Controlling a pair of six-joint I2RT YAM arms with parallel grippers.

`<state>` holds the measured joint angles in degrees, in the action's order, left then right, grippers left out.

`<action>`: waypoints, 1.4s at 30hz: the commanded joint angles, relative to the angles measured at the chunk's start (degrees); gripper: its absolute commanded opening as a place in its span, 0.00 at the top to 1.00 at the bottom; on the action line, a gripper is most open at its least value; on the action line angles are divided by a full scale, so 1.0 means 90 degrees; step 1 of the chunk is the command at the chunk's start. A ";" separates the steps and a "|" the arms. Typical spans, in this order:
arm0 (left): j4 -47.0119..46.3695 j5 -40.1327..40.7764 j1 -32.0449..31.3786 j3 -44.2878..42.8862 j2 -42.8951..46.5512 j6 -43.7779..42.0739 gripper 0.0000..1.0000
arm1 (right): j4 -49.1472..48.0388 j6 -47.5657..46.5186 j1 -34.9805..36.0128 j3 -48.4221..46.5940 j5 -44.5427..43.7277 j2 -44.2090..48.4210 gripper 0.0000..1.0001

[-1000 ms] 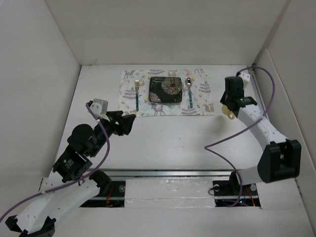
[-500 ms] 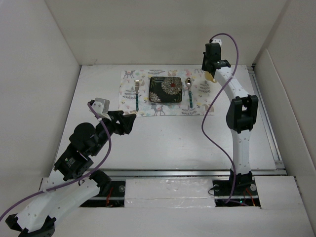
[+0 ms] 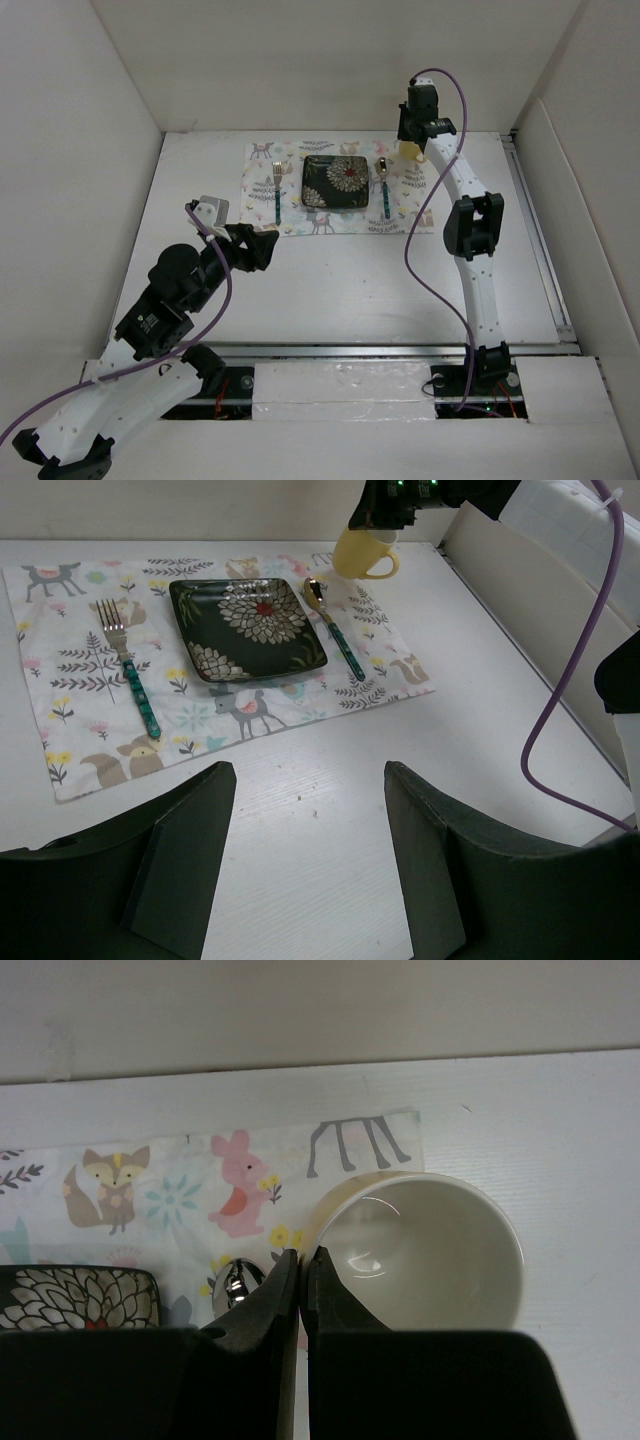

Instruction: Set the dinner table for one person

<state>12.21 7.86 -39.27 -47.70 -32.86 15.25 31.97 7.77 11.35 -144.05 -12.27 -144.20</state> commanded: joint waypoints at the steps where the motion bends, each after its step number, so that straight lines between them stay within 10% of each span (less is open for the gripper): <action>1: -0.0292 0.0055 0.0027 -0.0022 -0.0069 -0.0092 0.42 | -0.0661 0.0005 0.0047 -0.0595 0.0250 -0.0148 1.00; 14: -0.0282 0.0133 0.0027 -0.0032 -0.0138 -0.0102 0.42 | -0.0876 0.0240 -0.0012 -0.0762 0.0358 -0.0472 0.99; 19: -0.0272 0.0230 0.0027 -0.0032 -0.0167 -0.0102 0.42 | -0.1110 0.0396 -0.0070 -0.0372 0.0436 -0.0170 0.51; 29: -0.0175 0.0552 0.0027 -0.0051 -0.0157 -0.0024 0.40 | -0.1540 0.0660 -0.0197 0.0926 0.0583 0.1585 0.32; 39: -0.0107 0.1577 0.0027 -0.0032 0.0301 0.0347 0.30 | -0.3482 0.1439 0.0300 0.6976 0.0035 0.6862 0.36; 40: -0.0068 0.1829 0.0027 -0.0032 0.0418 0.0395 0.30 | -0.4131 0.1528 0.0436 0.7562 0.0200 0.7375 0.00; 42: 0.0020 0.2278 0.0027 -0.0051 0.0603 0.0570 0.30 | -0.4740 0.1568 0.0796 0.9503 0.0096 0.9347 0.00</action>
<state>12.93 20.67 -39.27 -47.68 -29.63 17.54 1.61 18.76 14.70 -74.67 -10.09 -76.71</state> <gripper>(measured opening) 0.695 0.986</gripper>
